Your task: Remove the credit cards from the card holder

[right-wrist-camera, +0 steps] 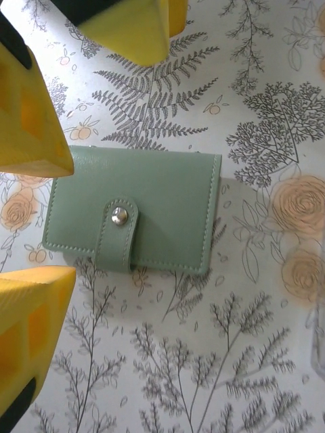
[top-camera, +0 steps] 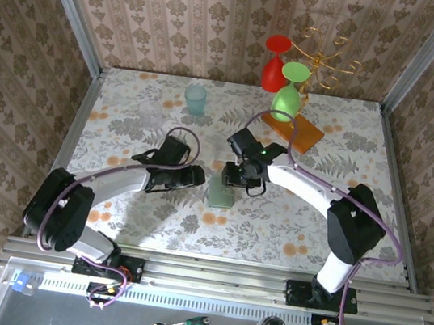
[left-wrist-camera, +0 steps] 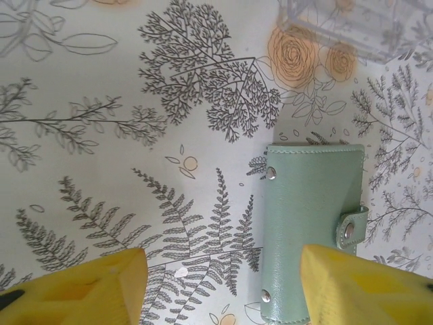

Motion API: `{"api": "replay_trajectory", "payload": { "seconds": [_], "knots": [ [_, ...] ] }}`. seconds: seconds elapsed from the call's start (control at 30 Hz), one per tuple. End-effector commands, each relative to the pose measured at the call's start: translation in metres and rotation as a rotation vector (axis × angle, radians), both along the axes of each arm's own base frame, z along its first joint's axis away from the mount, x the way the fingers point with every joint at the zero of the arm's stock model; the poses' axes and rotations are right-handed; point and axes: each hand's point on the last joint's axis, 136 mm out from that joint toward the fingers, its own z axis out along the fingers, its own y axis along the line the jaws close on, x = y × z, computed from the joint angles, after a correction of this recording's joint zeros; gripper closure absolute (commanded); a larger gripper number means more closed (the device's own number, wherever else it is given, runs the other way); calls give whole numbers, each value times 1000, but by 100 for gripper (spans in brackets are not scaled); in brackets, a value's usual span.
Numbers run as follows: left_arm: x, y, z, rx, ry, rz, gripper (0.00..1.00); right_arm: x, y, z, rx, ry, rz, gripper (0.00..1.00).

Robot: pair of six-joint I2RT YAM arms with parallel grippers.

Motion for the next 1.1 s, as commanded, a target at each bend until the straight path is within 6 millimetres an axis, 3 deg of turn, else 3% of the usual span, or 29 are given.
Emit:
{"api": "replay_trajectory", "payload": {
  "seconds": [0.0, 0.27, 0.63, 0.73, 1.07],
  "knots": [
    [5, -1, 13, -69, -60, 6, 40, -3, 3, -5, -64, 28, -23, 59],
    [4, 9, 8, -110, -85, 25, 50, -2, 9, -22, -170, 63, -14, 60],
    [5, 6, 14, -215, -120, -13, 84, 0, 12, -41, -238, 110, -4, 61],
    [7, 5, 18, -239, -136, -25, 100, 1, 14, -44, -248, 118, -1, 61],
    [14, 9, 15, -283, -131, -5, 100, -4, 16, -50, -282, 149, 7, 61]
  ]
}}
